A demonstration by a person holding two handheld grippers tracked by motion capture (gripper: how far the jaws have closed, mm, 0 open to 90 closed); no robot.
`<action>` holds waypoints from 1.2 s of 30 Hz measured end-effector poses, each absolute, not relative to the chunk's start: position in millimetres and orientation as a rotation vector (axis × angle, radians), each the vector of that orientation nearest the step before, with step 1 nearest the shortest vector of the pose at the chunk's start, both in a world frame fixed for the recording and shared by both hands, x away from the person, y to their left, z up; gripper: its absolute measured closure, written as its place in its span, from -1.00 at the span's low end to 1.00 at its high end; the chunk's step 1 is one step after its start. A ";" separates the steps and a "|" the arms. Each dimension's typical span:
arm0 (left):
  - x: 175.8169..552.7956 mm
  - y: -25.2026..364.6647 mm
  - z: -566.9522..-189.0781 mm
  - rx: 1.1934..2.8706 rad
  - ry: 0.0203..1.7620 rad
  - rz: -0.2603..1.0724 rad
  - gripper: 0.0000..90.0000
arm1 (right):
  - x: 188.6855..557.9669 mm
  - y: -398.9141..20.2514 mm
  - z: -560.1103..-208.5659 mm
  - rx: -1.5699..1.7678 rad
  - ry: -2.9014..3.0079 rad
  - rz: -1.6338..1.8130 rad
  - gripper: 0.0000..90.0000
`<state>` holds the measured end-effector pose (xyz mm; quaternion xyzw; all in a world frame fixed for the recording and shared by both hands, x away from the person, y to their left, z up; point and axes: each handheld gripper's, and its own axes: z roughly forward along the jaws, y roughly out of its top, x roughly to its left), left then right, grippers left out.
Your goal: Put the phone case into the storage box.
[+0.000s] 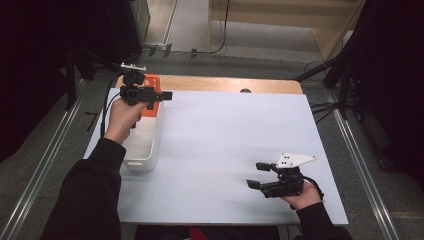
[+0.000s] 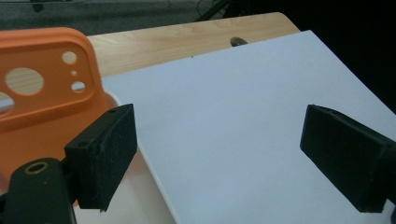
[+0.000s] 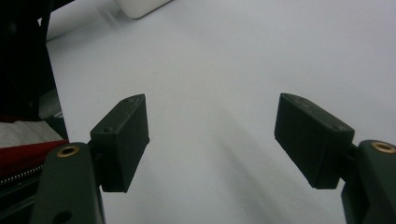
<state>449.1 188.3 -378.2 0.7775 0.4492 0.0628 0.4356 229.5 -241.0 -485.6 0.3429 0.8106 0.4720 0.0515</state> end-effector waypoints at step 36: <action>389.4 183.6 -394.6 1.989 0.900 0.050 -0.70 | 230.0 -237.7 -486.5 1.053 2.474 1.417 -0.45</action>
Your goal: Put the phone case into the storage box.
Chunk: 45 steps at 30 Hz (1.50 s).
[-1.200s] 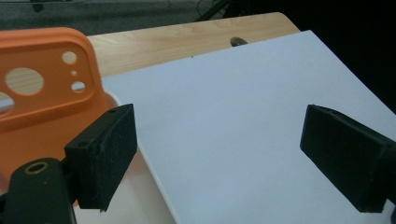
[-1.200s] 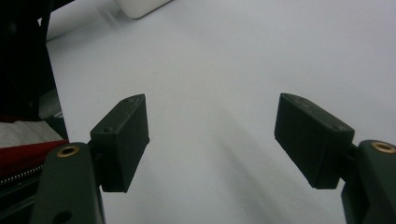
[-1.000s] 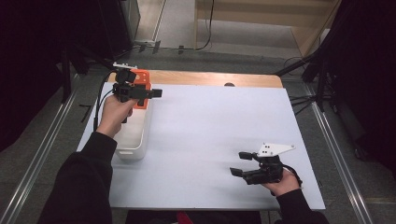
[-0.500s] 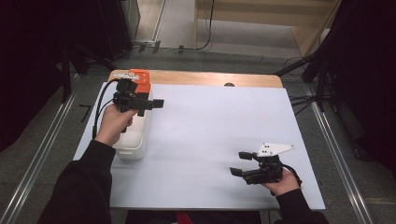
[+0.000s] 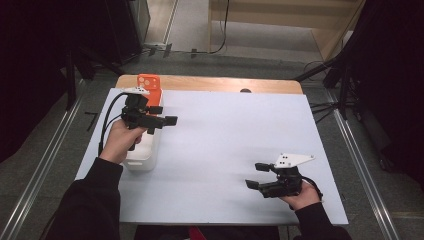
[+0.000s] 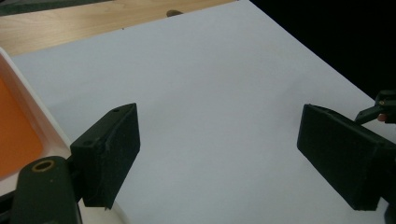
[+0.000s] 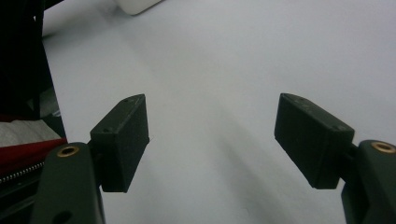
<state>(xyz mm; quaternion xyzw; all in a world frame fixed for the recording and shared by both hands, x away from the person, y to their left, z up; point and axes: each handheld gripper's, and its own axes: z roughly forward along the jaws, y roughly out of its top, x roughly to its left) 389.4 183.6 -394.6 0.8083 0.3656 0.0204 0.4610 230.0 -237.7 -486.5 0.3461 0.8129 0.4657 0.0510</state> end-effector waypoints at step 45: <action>303.9 184.3 -423.8 2.024 0.709 0.063 -0.70 | 230.1 -239.4 -486.6 1.067 2.473 1.408 -0.45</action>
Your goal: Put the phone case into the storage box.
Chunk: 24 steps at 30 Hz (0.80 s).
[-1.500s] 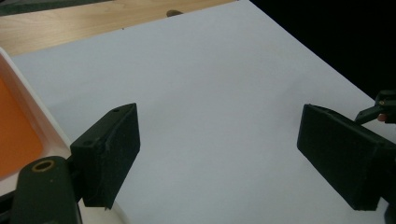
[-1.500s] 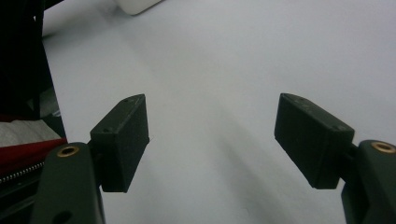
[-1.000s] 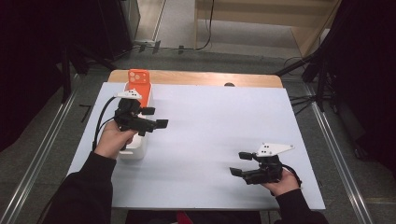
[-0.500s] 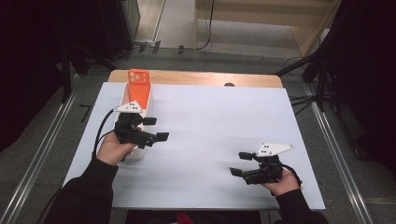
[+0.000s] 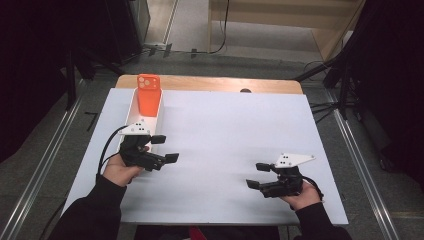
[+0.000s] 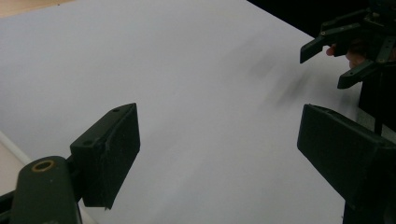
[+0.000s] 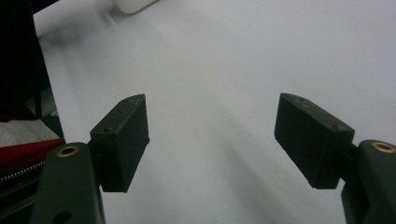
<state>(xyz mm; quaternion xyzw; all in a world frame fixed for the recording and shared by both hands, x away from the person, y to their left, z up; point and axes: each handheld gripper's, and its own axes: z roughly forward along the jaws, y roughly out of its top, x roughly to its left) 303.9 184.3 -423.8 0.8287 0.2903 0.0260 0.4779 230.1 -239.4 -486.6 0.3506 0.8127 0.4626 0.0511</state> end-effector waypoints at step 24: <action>271.6 190.4 -440.9 2.079 0.660 0.051 -0.70 | 229.9 -238.0 -486.9 1.069 2.480 1.399 -0.45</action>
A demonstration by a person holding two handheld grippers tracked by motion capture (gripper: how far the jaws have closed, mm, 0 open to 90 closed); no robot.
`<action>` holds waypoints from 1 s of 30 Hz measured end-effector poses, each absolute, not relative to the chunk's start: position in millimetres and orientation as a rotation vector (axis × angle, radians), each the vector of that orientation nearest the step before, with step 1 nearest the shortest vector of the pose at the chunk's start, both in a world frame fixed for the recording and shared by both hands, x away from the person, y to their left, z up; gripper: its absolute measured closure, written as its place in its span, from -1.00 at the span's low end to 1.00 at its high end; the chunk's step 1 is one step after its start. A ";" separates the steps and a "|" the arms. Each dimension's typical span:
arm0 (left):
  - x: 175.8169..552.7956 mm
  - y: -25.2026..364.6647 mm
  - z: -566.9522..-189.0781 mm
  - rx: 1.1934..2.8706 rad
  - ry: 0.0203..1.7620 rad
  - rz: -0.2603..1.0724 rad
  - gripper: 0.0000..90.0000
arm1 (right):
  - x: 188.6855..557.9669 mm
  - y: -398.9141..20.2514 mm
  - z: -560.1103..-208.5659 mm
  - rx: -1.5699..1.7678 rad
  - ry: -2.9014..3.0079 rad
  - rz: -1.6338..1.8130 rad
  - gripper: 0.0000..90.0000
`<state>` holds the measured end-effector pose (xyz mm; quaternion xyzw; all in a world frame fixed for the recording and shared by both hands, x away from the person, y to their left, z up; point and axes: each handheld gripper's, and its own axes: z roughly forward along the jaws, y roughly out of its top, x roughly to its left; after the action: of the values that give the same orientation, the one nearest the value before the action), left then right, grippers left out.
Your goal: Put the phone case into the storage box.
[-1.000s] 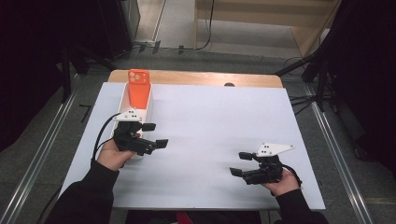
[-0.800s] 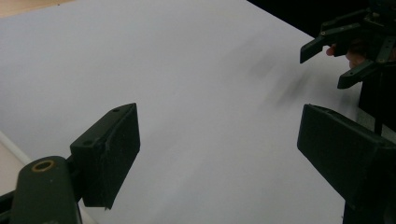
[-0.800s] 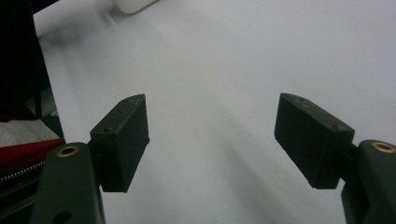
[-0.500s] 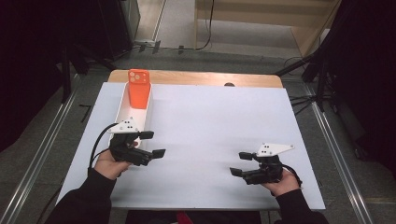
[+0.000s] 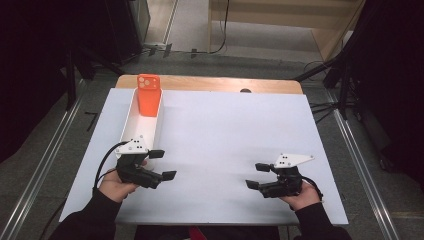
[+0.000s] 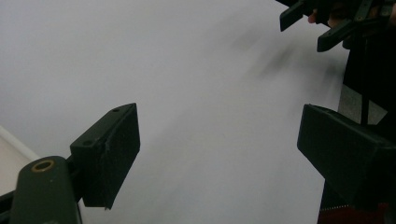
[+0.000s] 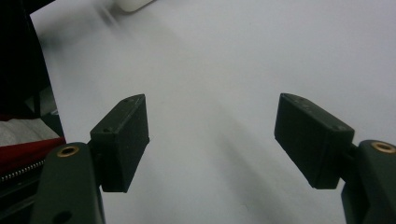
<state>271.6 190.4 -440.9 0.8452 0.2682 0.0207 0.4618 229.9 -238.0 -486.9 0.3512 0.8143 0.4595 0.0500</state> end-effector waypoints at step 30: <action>255.1 199.5 -460.3 2.134 0.664 0.021 -0.70 | 230.1 -237.4 -487.6 1.075 2.487 1.396 -0.45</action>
<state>255.1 199.5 -460.3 0.8583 0.2671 0.0083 0.4381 230.1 -237.4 -487.6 0.3522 0.8151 0.4575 0.0467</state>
